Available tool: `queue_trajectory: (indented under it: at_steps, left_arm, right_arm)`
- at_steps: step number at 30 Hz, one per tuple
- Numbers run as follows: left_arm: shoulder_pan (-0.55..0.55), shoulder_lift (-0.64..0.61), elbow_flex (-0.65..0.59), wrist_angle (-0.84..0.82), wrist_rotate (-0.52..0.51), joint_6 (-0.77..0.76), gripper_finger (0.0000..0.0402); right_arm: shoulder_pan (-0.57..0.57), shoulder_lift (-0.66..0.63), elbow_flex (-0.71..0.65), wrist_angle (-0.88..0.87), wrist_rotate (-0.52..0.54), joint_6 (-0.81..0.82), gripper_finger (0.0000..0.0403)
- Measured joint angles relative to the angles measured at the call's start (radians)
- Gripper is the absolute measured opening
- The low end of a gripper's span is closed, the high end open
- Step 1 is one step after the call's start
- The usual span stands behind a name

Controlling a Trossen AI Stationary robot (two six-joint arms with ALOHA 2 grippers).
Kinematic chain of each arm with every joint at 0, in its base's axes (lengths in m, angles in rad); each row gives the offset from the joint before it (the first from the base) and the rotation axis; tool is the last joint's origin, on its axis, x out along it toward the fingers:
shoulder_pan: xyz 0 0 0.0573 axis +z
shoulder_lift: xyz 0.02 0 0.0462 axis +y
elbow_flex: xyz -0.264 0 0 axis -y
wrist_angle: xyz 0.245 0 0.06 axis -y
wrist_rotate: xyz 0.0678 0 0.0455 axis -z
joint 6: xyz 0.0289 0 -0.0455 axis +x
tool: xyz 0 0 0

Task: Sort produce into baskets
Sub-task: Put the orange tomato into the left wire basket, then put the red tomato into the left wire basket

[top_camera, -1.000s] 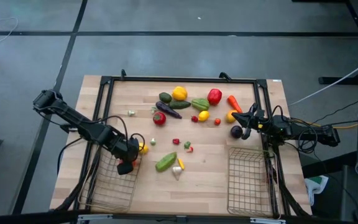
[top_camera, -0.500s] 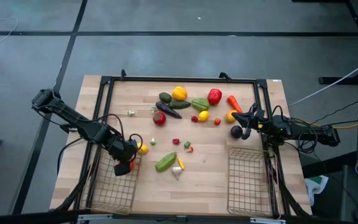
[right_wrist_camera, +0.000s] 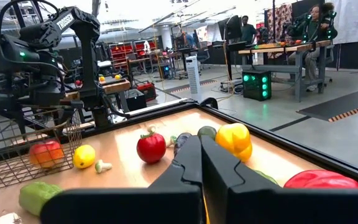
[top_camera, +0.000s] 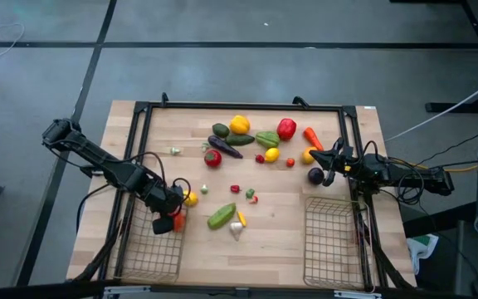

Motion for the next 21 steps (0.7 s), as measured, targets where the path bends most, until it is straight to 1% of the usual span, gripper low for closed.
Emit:
queue_trajectory:
  at_steps: [4, 8, 13, 16, 19, 21]
  left_arm:
    - [0.003, -0.006, 0.002, 0.013, 0.05, 0.008, 0.0369]
    - [0.003, -0.038, 0.001, 0.029, 0.073, -0.005, 0.0378]
    - [0.033, -0.133, 0.001, 0.124, 0.072, -0.031, 0.0381]
    - [0.07, -0.202, 0.001, 0.147, 0.07, -0.068, 0.0381]
    - [0.111, -0.263, 0.001, 0.193, 0.013, -0.095, 0.0381]
    - [0.135, -0.295, 0.001, 0.257, -0.075, -0.098, 0.0381]
  right_arm:
    - [0.0, 0.0, 0.0, 0.0, 0.0, 0.0, 0.0001]
    - [0.0, 0.0, 0.0, 0.0, 0.0, 0.0, 0.0001]
    - [0.0, 0.0, 0.0, 0.0, 0.0, 0.0, 0.0001]
    - [0.0, 0.0, 0.0, 0.0, 0.0, 0.0, 0.0001]
    - [0.0, 0.0, 0.0, 0.0, 0.0, 0.0, 0.0001]
    - [0.0, 0.0, 0.0, 0.0, 0.0, 0.0, 0.0001]
